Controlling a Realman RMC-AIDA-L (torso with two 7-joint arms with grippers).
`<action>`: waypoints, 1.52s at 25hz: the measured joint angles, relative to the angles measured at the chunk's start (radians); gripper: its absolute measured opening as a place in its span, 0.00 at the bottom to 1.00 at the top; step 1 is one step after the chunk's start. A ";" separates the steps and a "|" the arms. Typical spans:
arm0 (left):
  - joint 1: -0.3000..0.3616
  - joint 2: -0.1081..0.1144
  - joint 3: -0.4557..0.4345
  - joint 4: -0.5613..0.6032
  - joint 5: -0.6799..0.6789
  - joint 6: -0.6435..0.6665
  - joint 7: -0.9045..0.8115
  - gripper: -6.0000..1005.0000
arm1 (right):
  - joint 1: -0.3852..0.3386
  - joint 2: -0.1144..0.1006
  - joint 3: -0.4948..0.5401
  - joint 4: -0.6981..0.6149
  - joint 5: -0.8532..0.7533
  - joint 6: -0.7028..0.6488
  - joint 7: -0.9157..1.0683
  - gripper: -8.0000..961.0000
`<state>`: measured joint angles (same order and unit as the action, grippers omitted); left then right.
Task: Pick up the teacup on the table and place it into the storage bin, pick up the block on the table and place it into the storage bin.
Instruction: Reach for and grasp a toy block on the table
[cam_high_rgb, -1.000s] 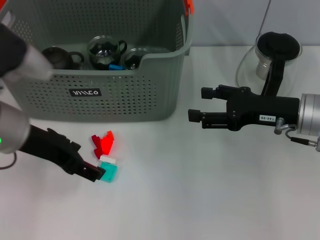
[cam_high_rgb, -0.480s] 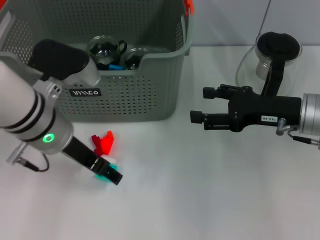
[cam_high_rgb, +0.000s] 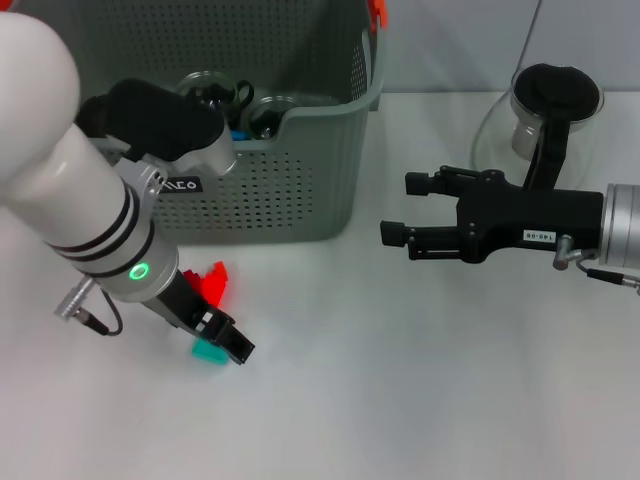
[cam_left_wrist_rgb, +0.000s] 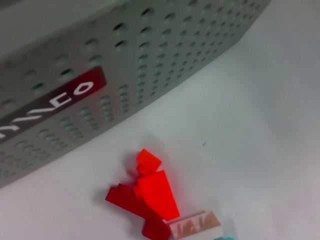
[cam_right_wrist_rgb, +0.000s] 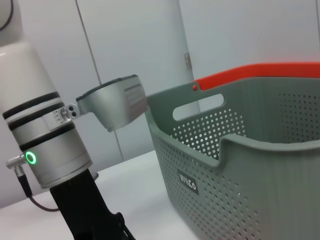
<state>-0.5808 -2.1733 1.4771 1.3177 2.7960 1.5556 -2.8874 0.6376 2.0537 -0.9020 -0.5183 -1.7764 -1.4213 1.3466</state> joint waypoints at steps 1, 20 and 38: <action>-0.003 0.000 0.003 -0.006 0.000 -0.003 -0.005 0.88 | 0.000 0.000 0.000 0.000 0.000 -0.001 0.000 0.95; -0.034 0.000 0.056 -0.075 0.037 -0.060 -0.057 0.84 | -0.006 0.002 0.000 0.001 0.000 -0.002 -0.010 0.95; -0.052 0.000 0.090 -0.111 0.055 -0.090 -0.088 0.81 | -0.006 0.000 0.006 0.003 0.000 0.003 -0.020 0.95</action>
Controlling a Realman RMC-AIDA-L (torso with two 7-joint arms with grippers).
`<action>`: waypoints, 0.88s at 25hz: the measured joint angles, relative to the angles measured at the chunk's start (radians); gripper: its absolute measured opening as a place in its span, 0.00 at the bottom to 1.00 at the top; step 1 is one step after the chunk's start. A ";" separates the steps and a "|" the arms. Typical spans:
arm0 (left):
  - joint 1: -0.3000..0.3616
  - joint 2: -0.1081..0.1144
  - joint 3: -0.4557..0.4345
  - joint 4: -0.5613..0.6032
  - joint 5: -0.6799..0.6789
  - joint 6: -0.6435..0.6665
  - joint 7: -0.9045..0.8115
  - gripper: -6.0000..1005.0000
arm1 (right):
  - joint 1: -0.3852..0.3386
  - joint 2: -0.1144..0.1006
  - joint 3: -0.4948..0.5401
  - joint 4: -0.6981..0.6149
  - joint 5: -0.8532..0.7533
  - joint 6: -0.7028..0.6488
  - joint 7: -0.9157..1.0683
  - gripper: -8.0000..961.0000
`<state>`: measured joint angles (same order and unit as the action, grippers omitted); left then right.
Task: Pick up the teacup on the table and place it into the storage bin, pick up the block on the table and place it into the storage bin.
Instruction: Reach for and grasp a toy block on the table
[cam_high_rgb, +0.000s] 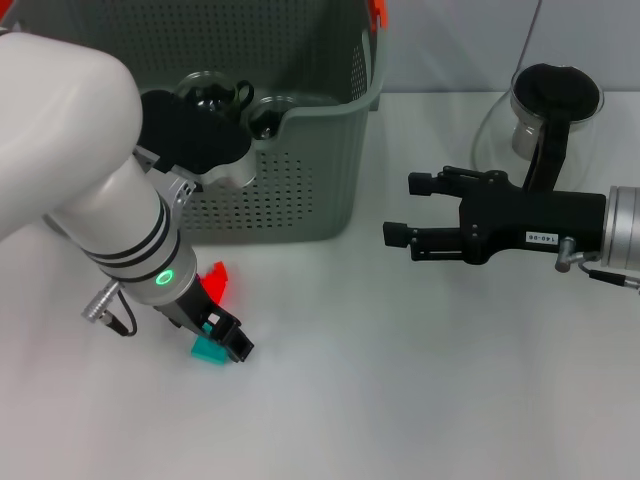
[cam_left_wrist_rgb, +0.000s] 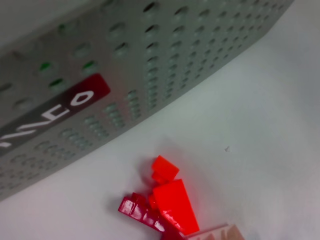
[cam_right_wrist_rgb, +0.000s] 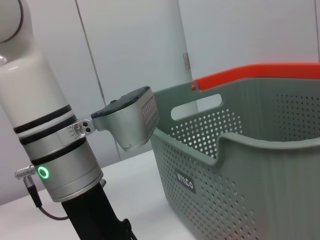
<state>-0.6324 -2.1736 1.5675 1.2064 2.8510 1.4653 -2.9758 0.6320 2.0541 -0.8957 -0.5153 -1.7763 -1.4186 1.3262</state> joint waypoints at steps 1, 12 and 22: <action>-0.001 0.000 0.003 0.000 0.001 0.000 0.000 0.81 | 0.000 0.000 0.000 0.000 0.000 0.000 0.000 0.95; -0.011 0.000 0.022 -0.018 0.002 -0.001 -0.001 0.57 | 0.003 0.000 0.001 -0.002 0.000 0.000 -0.001 0.95; -0.019 0.000 0.026 -0.029 0.003 0.014 0.000 0.44 | 0.001 -0.002 0.001 -0.002 0.000 -0.003 -0.003 0.95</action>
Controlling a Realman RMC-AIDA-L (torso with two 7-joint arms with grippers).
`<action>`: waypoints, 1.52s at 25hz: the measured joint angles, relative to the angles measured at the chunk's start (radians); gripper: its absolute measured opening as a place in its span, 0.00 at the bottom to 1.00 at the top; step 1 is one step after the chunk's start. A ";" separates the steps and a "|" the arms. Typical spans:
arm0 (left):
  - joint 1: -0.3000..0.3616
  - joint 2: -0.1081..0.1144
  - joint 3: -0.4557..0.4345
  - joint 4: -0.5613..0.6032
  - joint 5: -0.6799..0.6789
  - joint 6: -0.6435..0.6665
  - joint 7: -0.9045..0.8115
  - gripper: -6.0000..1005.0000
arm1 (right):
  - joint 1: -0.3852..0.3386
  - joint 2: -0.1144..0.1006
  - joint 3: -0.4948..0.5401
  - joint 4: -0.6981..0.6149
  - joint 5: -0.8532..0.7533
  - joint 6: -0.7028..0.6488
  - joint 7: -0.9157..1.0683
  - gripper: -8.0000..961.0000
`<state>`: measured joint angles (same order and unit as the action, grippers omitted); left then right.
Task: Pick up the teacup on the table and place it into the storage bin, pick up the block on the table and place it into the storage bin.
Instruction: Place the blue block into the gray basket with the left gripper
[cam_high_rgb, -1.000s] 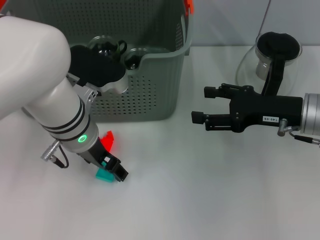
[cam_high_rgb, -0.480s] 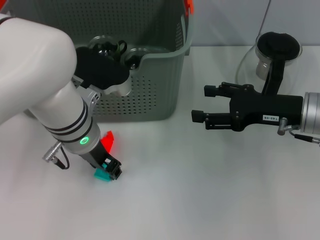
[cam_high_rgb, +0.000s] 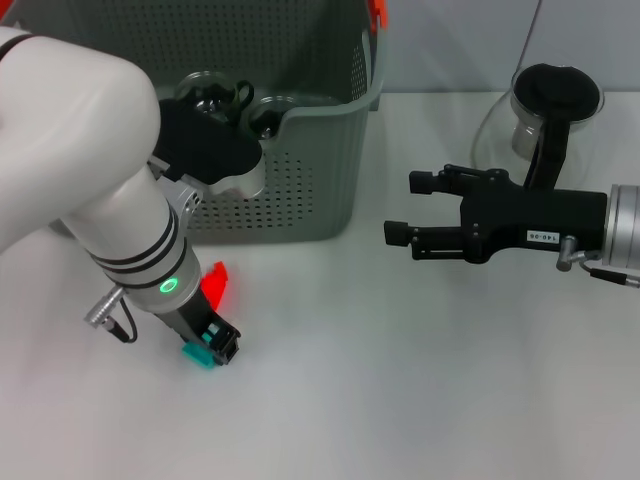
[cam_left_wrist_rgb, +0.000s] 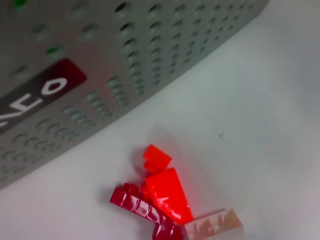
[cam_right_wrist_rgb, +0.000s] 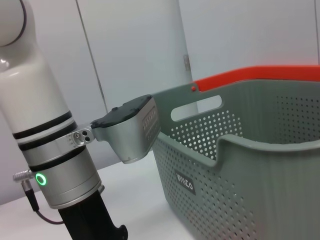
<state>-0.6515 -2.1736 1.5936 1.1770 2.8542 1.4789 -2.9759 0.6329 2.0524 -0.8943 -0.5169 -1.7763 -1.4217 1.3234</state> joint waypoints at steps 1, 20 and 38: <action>0.001 0.000 0.001 0.002 0.001 0.004 0.000 0.43 | -0.001 0.000 0.000 0.000 0.000 0.000 0.000 0.95; -0.023 0.093 -0.841 0.420 -0.736 0.313 0.428 0.44 | -0.015 -0.002 -0.004 0.002 0.000 -0.019 0.003 0.95; -0.057 0.118 -0.807 0.296 -0.458 -0.007 0.542 0.56 | -0.018 0.004 0.000 0.002 0.001 -0.028 0.017 0.95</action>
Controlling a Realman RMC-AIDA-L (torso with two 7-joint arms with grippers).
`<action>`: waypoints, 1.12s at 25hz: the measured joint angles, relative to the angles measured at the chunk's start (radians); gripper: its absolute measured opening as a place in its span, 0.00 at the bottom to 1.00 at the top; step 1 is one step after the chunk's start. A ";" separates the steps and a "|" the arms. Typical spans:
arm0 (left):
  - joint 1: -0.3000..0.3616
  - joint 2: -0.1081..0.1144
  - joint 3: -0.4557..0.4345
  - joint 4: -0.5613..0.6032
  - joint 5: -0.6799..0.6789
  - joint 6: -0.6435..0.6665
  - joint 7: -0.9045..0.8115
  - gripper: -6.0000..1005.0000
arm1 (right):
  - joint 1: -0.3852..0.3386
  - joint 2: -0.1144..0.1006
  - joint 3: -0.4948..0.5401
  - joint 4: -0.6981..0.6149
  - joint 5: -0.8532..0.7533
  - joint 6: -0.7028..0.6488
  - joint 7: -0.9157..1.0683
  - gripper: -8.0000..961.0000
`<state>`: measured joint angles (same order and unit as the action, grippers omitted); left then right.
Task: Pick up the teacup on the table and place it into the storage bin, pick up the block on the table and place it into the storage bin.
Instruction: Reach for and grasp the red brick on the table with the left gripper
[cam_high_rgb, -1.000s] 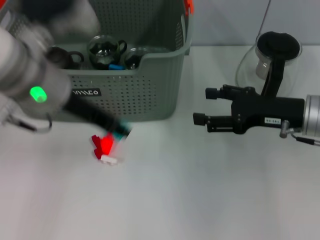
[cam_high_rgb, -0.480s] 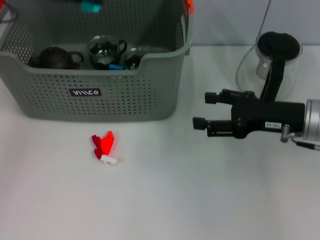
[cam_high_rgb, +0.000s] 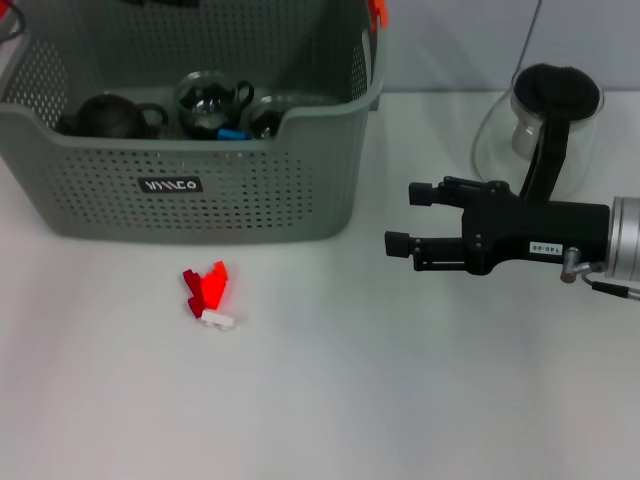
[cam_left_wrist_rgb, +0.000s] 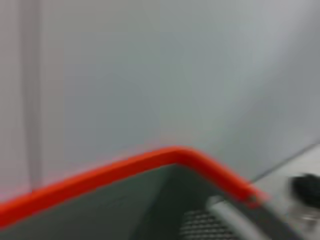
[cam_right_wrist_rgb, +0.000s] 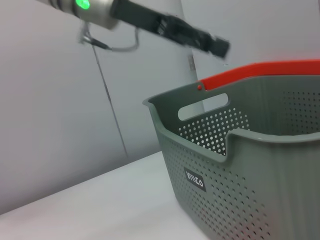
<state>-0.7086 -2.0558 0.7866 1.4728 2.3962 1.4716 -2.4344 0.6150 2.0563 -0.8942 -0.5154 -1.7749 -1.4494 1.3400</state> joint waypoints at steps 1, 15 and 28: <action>0.020 -0.019 0.000 0.079 -0.025 0.051 0.024 0.59 | 0.001 0.000 -0.001 0.000 0.000 0.000 0.000 0.95; 0.380 -0.095 0.059 -0.049 -0.501 0.463 0.554 0.95 | 0.018 -0.002 -0.098 -0.004 -0.004 -0.036 -0.015 0.95; 0.442 -0.080 -0.191 -0.326 -0.377 0.382 0.825 0.95 | 0.189 0.054 -0.230 0.162 0.010 0.152 -0.081 0.95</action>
<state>-0.2662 -2.1361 0.5958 1.1470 2.0196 1.8539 -1.6095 0.8042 2.1102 -1.1247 -0.3536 -1.7652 -1.2975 1.2591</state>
